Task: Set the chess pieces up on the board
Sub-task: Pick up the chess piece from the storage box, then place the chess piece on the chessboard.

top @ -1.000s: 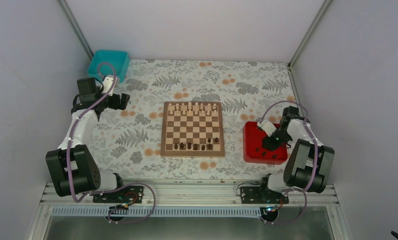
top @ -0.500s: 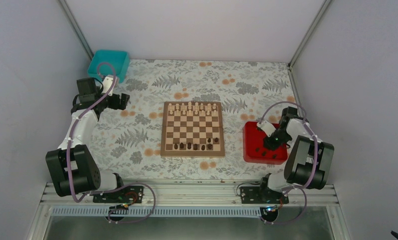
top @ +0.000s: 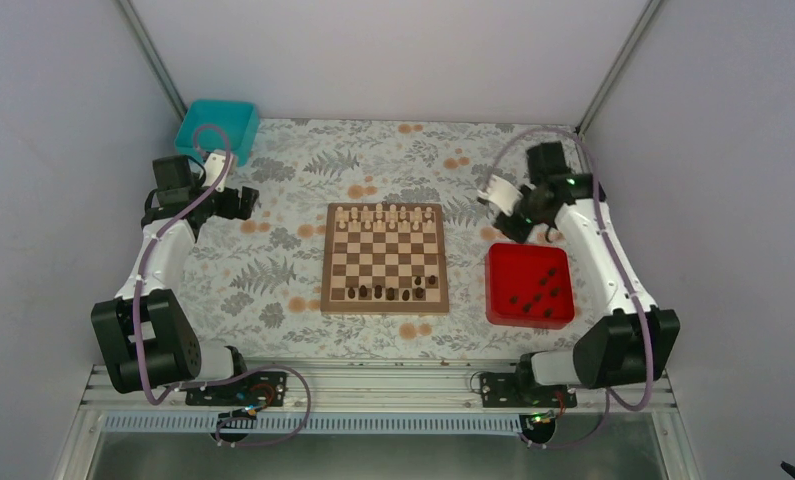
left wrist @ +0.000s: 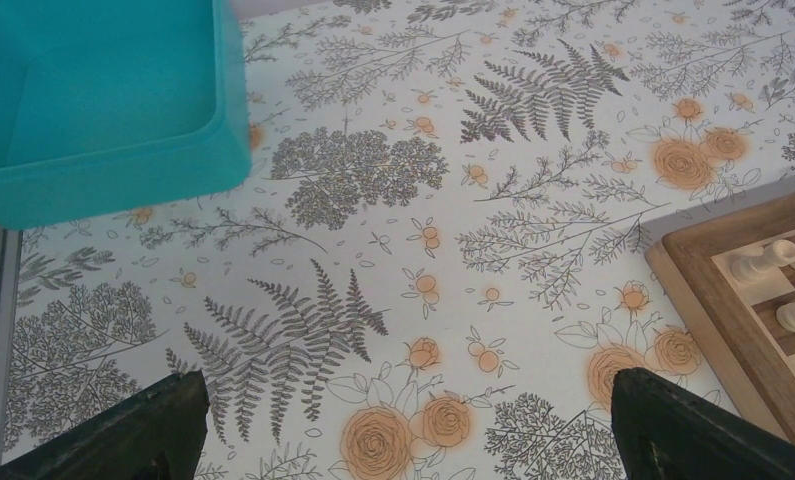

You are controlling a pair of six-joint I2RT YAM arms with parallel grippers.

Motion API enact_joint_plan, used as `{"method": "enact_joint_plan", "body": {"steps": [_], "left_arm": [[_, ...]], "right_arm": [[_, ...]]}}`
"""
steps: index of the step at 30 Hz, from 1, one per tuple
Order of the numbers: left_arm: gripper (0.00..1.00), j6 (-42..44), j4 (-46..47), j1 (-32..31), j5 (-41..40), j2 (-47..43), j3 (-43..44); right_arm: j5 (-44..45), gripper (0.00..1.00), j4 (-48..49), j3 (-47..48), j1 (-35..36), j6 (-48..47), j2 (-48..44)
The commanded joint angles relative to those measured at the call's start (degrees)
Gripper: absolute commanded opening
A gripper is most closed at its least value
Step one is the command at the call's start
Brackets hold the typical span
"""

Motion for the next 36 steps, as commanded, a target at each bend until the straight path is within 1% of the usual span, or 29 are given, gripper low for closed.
{"method": "enact_joint_plan", "body": {"steps": [1, 4, 8, 12, 16, 20, 24, 36], "left_arm": [[1.00, 0.04, -0.23, 0.33, 1.61, -0.36, 1.02], [1.00, 0.04, -0.22, 0.33, 1.46, -0.52, 0.91], [1.00, 0.01, -0.23, 0.33, 1.30, -0.55, 0.91], [1.00, 0.02, -0.19, 0.41, 1.32, -0.29, 0.90], [1.00, 0.04, -0.16, 0.41, 1.15, -0.33, 0.89], [1.00, 0.04, -0.07, 0.58, 1.06, -0.53, 0.78], [1.00, 0.04, -0.06, 0.73, 1.14, -0.54, 0.81], [1.00, 0.04, -0.14, 0.92, 1.51, -0.59, 0.75]], "right_arm": [[0.10, 0.12, -6.53, 13.90, 12.99, 7.39, 5.06], [1.26, 0.12, -7.44, 22.34, 22.58, 9.47, 10.94], [3.36, 0.12, -8.30, 31.61, 32.69, 10.96, 20.73], [4.14, 0.12, -9.15, 40.48, 41.05, 10.92, 30.48], [3.34, 0.13, -9.01, 46.26, 46.81, 10.21, 38.17], [1.99, 0.13, -8.64, 48.77, 49.82, 9.53, 43.93], [0.84, 0.13, -8.48, 48.73, 51.91, 8.70, 47.94], [0.01, 0.13, -6.33, 47.32, 54.73, 8.05, 52.87]]}}
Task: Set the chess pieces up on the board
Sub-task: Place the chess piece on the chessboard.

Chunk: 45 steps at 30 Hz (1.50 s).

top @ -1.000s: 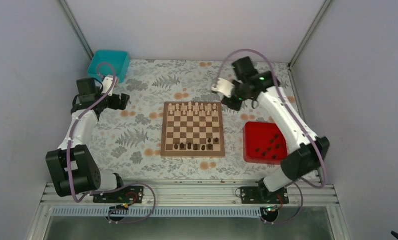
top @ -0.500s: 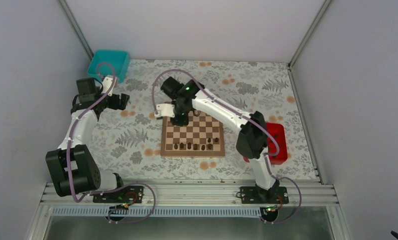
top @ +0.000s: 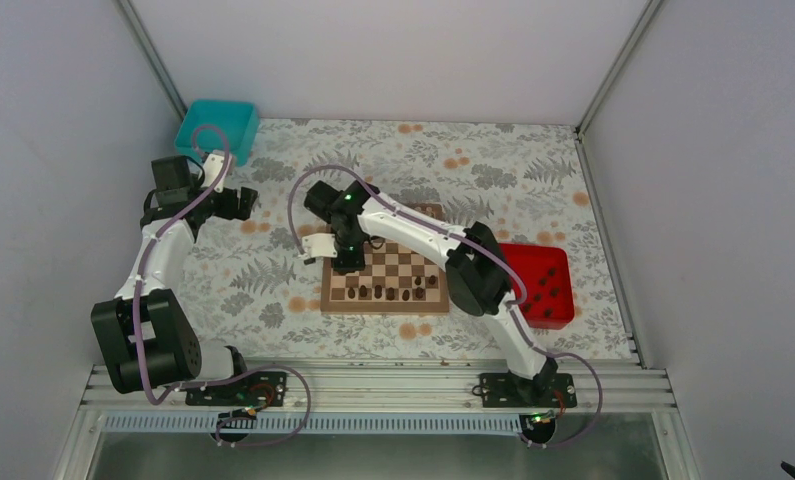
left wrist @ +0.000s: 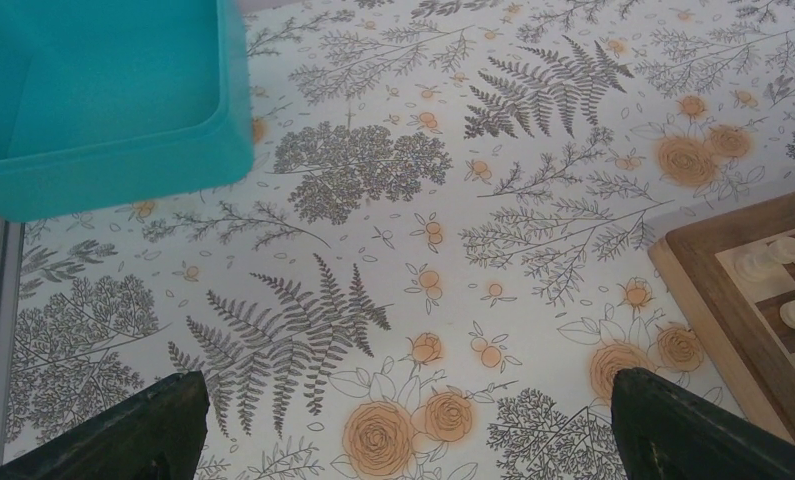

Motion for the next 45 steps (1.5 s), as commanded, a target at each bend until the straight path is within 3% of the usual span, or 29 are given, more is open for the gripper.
{"method": "enact_joint_plan", "body": {"steps": [1, 20, 24, 27, 30, 38, 42, 45], "left_arm": [[1.00, 0.04, 0.25, 0.53, 1.48, -0.63, 0.80], [1.00, 0.13, 0.60, 0.79, 2.01, -0.45, 0.54], [1.00, 0.18, 0.63, 0.87, 2.00, -0.40, 0.54], [1.00, 0.22, 0.52, 0.92, 2.00, -0.33, 0.50], [1.00, 0.15, 0.56, 0.96, 2.01, -0.43, 0.52], [1.00, 0.13, 0.50, 1.12, 2.00, -0.49, 0.54], [1.00, 0.22, 0.42, 1.22, 1.94, -0.63, 0.55], [1.00, 0.14, 0.37, 1.32, 2.14, -0.61, 0.67]], "right_arm": [[-1.63, 0.13, 0.96, 0.27, 1.51, -0.77, 1.66], [-0.40, 0.13, 0.55, 2.07, 2.52, -0.94, 5.56], [-0.41, 0.16, 0.37, 1.90, 2.52, -1.03, 4.89], [0.35, 0.27, 0.85, 1.94, 2.53, -0.82, 3.93], [0.70, 0.35, 1.12, 2.24, 2.52, -0.57, 1.76], [4.68, 0.40, 0.85, 0.42, -0.15, 0.94, -8.32], [6.29, 0.41, 1.36, -6.99, -5.15, 2.42, -17.40], [5.41, 0.40, 2.69, -15.65, -12.65, 2.82, -27.18]]}}
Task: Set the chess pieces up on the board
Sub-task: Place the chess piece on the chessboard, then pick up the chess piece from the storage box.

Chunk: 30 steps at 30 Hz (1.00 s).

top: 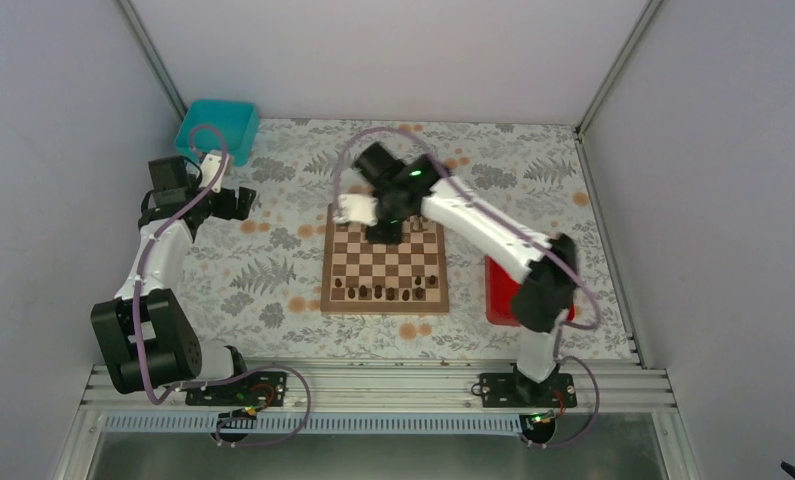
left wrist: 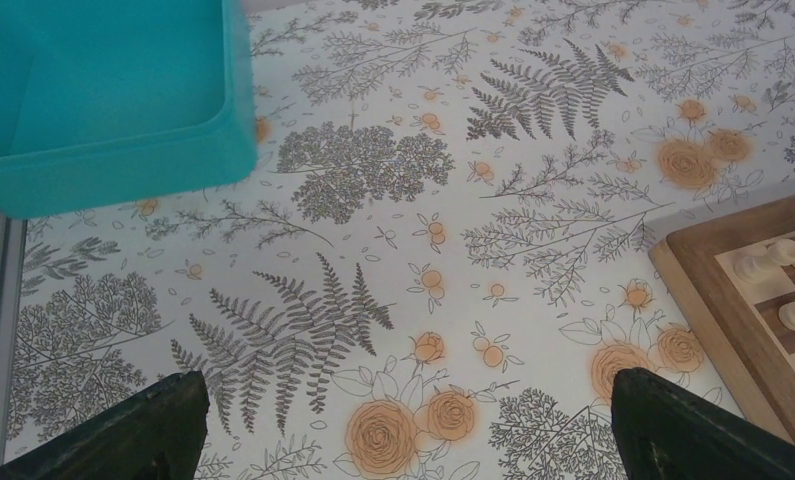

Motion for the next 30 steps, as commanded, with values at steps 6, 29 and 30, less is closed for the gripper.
{"method": "enact_joint_plan", "body": {"steps": [6, 29, 30], "left_arm": [[1.00, 0.22, 0.24, 0.46, 1.42, -0.95, 0.79], [1.00, 0.41, -0.24, 0.49, 3.51, -0.62, 0.98], [1.00, 0.40, -0.24, 0.54, 3.55, -0.63, 0.98]], "right_arm": [[-3.06, 0.40, 2.22, -25.21, -32.87, -3.00, -29.64], [-7.81, 0.44, 10.49, -60.98, -58.74, -10.23, -37.13], [-7.43, 0.44, 11.03, -61.34, -58.65, -10.23, -36.82]]}}
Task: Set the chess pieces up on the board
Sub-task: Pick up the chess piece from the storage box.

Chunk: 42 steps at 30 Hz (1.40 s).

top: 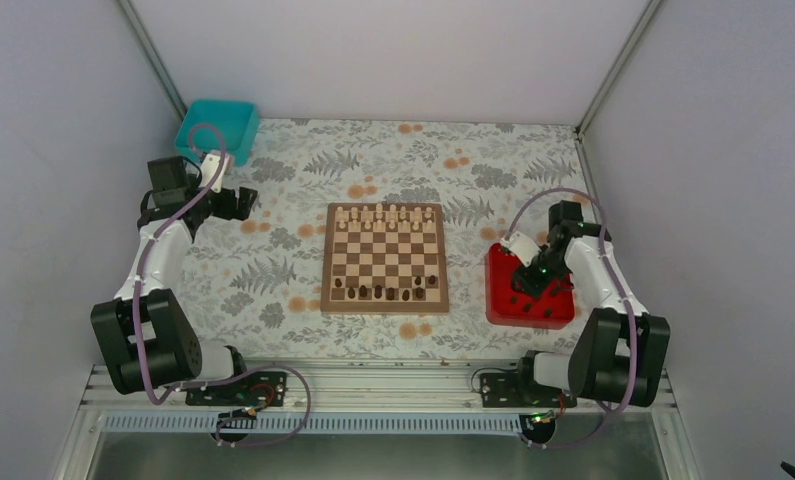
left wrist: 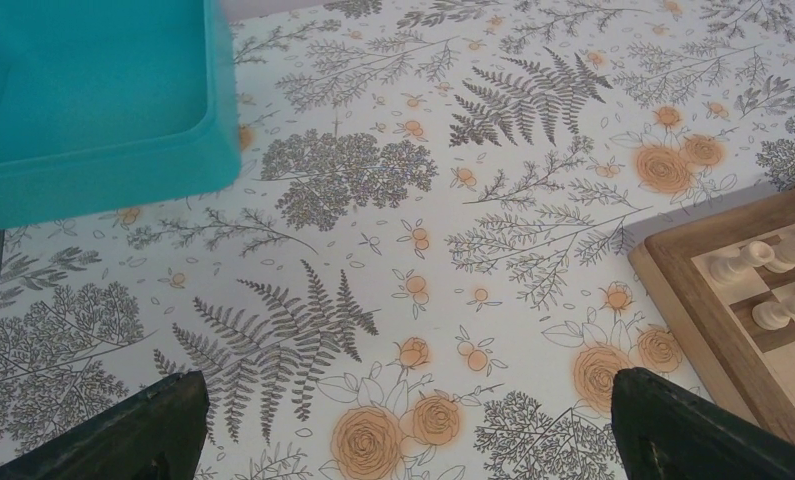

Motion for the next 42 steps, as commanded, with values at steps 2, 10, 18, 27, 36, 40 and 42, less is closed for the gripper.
{"method": "enact_joint_plan", "body": {"steps": [2, 10, 18, 27, 36, 40, 42], "left_arm": [[1.00, 0.40, -0.14, 0.29, 1.37, -0.45, 0.98], [1.00, 0.40, -0.28, 0.29, 1.12, -0.12, 1.17], [1.00, 0.40, -0.22, 0.29, 1.22, -0.04, 1.16], [1.00, 0.48, -0.50, 0.28, 1.41, 0.21, 1.22], [1.00, 0.40, -0.53, 0.29, 1.56, 0.65, 1.35], [1.00, 0.48, -0.54, 0.31, 1.54, 0.81, 1.30], [1.00, 0.44, -0.54, 0.29, 1.62, 0.76, 1.29]], "right_arm": [[-0.31, 0.44, 3.81, -2.26, -0.19, -0.35, 1.71], [1.50, 0.43, 6.13, -5.06, -0.08, -0.04, 3.86], [2.50, 0.43, 7.78, -6.30, -0.06, 0.08, 4.58], [2.62, 0.40, 9.14, -6.71, -0.05, 0.18, 7.05], [3.23, 0.25, 9.40, -6.82, -0.11, 0.09, 7.96], [3.56, 0.16, 8.55, -5.89, -0.03, 0.24, 7.48], [3.29, 0.13, 7.27, -4.40, -0.09, 0.27, 6.87]]}}
